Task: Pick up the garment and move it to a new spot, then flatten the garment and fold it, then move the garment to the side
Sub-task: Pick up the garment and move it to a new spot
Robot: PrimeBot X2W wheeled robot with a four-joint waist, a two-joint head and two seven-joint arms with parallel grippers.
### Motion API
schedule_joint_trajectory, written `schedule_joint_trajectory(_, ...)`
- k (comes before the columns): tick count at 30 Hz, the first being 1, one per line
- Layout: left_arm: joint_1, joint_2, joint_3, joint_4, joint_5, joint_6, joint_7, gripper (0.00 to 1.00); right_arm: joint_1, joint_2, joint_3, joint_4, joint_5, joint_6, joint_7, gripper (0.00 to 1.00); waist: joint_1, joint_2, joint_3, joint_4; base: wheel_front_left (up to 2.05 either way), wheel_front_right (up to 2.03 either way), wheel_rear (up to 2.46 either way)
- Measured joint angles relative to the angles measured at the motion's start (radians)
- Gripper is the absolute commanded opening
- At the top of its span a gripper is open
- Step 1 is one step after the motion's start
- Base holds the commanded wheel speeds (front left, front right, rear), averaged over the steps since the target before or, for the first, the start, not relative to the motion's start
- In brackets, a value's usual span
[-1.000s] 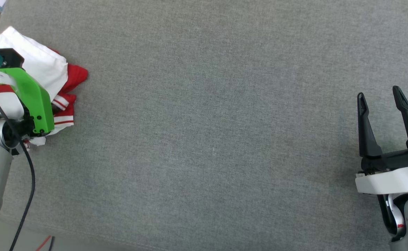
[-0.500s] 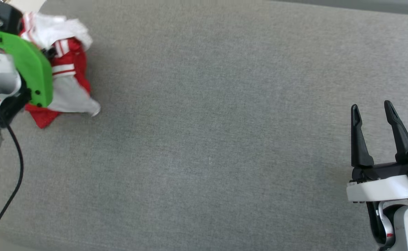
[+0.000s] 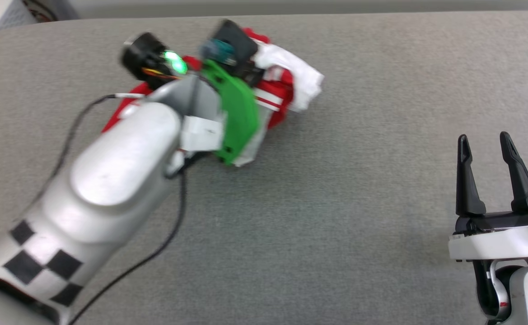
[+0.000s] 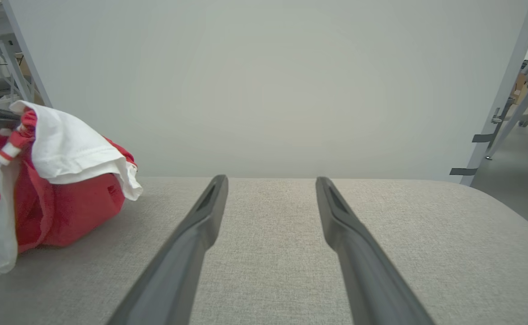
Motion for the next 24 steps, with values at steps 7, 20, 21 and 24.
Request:
schedule_joint_trajectory(7,-0.067,-0.184,-0.182,0.121,-0.008,0.0,-0.111,0.0,-0.018,0.001,-0.021,0.0,0.035,0.0,0.0,1.0,0.0,0.0,0.04,-0.082,0.0,0.0,0.0)
schedule_joint_trajectory(20,0.004,-0.333,-0.385,0.335,-0.054,0.0,-0.16,0.0,-0.047,0.001,-0.043,-0.002,0.047,0.0,0.0,1.0,0.0,0.0,0.136,-0.132,0.0,0.0,0.0)
schedule_joint_trajectory(21,0.006,-0.337,-0.385,0.337,-0.048,0.0,-0.165,0.0,-0.047,0.001,-0.043,-0.001,0.047,0.0,0.0,1.0,0.0,0.0,0.135,-0.132,0.0,0.0,0.0)
schedule_joint_trajectory(24,0.007,-0.342,-0.387,0.352,-0.038,0.0,-0.221,1.0,-0.047,0.001,-0.047,0.003,0.045,0.0,0.0,1.0,0.0,0.0001,0.125,-0.129,0.0,0.0,0.0)
